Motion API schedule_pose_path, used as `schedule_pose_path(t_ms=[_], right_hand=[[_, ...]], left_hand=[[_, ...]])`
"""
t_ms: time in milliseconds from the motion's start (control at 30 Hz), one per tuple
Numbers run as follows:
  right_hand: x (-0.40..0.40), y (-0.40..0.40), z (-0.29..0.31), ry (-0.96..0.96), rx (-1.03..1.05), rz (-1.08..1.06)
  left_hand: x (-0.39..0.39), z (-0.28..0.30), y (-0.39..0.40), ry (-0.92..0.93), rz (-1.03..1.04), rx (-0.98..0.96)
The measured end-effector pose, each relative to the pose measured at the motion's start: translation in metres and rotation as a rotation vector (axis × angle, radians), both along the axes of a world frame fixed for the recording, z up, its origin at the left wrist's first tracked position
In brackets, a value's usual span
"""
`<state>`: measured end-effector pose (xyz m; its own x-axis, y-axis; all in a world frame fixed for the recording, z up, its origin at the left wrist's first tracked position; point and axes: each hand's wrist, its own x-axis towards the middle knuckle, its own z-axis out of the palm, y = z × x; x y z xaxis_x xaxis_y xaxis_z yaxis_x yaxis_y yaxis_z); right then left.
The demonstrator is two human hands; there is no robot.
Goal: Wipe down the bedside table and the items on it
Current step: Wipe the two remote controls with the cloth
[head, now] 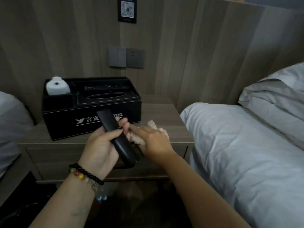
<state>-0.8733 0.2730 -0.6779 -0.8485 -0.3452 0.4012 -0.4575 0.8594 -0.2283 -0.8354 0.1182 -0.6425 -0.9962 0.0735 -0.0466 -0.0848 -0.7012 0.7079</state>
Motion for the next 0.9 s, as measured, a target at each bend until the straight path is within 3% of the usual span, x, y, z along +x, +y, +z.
schedule_pose_path(t_ms=[100, 167, 267, 367, 500, 600, 700, 800, 900], right_hand=[[-0.001, 0.001, -0.001, -0.004, 0.012, 0.0], [-0.004, 0.017, -0.005, 0.012, -0.007, -0.01], [-0.013, 0.062, -0.007, 0.011, -0.109, -0.236], [-0.016, 0.085, -0.009, 0.069, -0.174, -0.374], [-0.005, 0.063, -0.011, 0.051, -0.077, -0.249], [0.01, 0.052, 0.003, 0.047, -0.27, -0.134], [0.022, 0.039, 0.021, 0.26, -0.509, -0.118], [0.039, 0.023, 0.03, 0.519, -0.433, -0.146], [0.052, 0.011, 0.027, 0.549, -0.321, -0.058]], left_hand=[[0.003, -0.002, 0.006, 0.132, -0.051, -0.015], [0.007, -0.004, 0.008, 0.174, -0.071, -0.131], [0.011, -0.008, 0.009, 0.135, -0.016, -0.334], [0.01, -0.012, 0.007, 0.097, -0.018, -0.377], [0.009, -0.013, 0.002, 0.08, -0.043, -0.373], [0.012, -0.01, 0.001, 0.093, -0.084, -0.403], [0.015, -0.006, 0.0, 0.078, -0.033, -0.447], [0.013, -0.005, -0.003, 0.042, 0.007, -0.408], [0.009, -0.009, -0.005, 0.035, 0.055, -0.388]])
